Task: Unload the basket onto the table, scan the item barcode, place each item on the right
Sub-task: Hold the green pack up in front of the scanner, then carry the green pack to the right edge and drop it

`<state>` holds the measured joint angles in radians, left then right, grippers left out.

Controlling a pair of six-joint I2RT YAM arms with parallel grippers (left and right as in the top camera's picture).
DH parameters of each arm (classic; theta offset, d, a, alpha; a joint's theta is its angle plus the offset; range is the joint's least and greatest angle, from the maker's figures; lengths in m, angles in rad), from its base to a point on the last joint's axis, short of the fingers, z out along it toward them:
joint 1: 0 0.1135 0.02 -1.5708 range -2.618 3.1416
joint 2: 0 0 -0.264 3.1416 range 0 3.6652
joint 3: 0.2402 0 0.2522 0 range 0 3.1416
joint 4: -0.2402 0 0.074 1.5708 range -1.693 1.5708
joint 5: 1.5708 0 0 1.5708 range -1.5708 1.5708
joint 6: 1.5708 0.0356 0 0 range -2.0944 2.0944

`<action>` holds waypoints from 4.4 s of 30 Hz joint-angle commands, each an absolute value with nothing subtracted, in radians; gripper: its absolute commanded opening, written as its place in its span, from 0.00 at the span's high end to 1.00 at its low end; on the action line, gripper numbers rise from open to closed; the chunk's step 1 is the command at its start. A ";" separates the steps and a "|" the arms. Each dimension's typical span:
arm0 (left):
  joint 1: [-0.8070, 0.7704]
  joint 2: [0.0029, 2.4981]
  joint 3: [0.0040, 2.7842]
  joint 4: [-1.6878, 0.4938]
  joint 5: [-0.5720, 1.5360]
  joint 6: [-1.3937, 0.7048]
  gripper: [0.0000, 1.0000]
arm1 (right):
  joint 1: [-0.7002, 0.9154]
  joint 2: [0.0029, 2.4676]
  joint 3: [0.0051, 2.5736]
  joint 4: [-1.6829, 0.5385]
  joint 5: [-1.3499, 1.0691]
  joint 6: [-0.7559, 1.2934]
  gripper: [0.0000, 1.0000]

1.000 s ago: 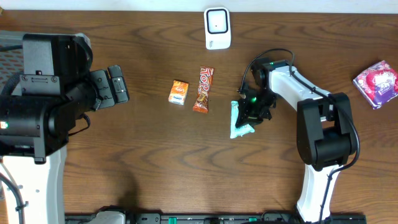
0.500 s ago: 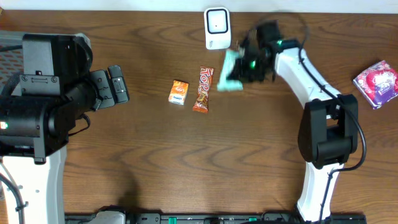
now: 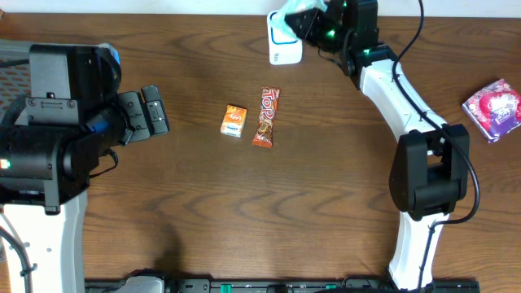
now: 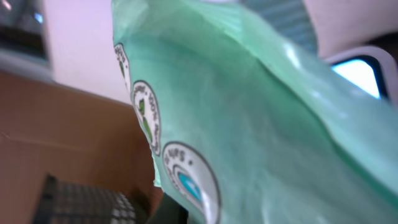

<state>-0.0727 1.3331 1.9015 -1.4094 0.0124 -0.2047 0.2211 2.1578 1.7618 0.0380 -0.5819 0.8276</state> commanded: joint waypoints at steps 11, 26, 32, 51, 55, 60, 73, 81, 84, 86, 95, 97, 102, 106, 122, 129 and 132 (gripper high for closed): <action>-0.068 1.333 1.904 -1.410 0.007 -0.196 0.02 | 0.224 2.321 1.777 0.098 -0.632 0.923 0.99; -0.068 1.333 1.904 -1.409 0.007 -0.196 0.02 | -0.145 2.091 1.792 -0.514 -0.589 0.601 0.99; -0.068 1.333 1.904 -1.410 0.007 -0.196 0.02 | -0.374 2.051 1.792 -0.809 -0.447 0.382 0.99; -0.068 1.333 1.904 -1.410 0.007 -0.196 0.02 | -0.683 2.053 1.785 -0.953 -0.118 0.223 0.99; -0.068 1.333 1.904 -1.410 0.007 -0.196 0.02 | -0.692 2.053 1.785 -0.954 -0.028 0.223 0.99; -0.068 1.333 1.904 -1.410 0.007 -0.196 0.02 | -0.706 2.053 1.785 -0.953 0.025 0.223 0.99; -0.068 1.333 1.904 -1.410 0.007 -0.196 0.02 | -0.755 2.054 1.773 -0.971 0.104 0.231 0.99; -0.068 1.333 1.904 -1.410 0.007 -0.196 0.02 | -0.760 2.080 1.771 -0.978 0.160 0.231 0.99; -0.068 1.333 1.904 -1.410 0.007 -0.196 0.02 | -0.760 2.105 1.771 -0.978 0.178 0.231 0.99; -0.068 1.333 1.904 -1.410 0.007 -0.196 0.02 | -0.760 2.119 1.771 -0.977 0.164 0.231 0.99; -0.068 1.333 1.904 -1.410 0.007 -0.196 0.02 | -0.759 2.142 1.771 -0.889 -0.210 0.211 0.94; -0.068 1.333 1.904 -1.410 0.007 -0.196 0.02 | -0.759 2.142 1.771 -0.878 -0.258 0.212 0.94; -0.068 1.333 1.904 -1.410 0.007 -0.196 0.02 | -0.758 2.142 1.771 -0.868 -0.295 0.208 0.92; -0.068 1.333 1.904 -1.410 0.007 -0.196 0.02 | -0.764 2.141 1.771 -0.882 -0.294 0.203 0.94; -0.068 1.333 1.904 -1.410 0.007 -0.196 0.02 | -0.910 2.140 1.772 -0.963 -0.367 0.263 0.73; -0.068 1.333 1.904 -1.410 0.007 -0.196 0.02 | -0.917 2.141 1.772 -0.978 -0.512 0.148 0.36; -0.068 1.333 1.904 -1.410 0.007 -0.196 0.02 | -0.900 2.140 1.772 -0.985 -0.530 0.148 0.34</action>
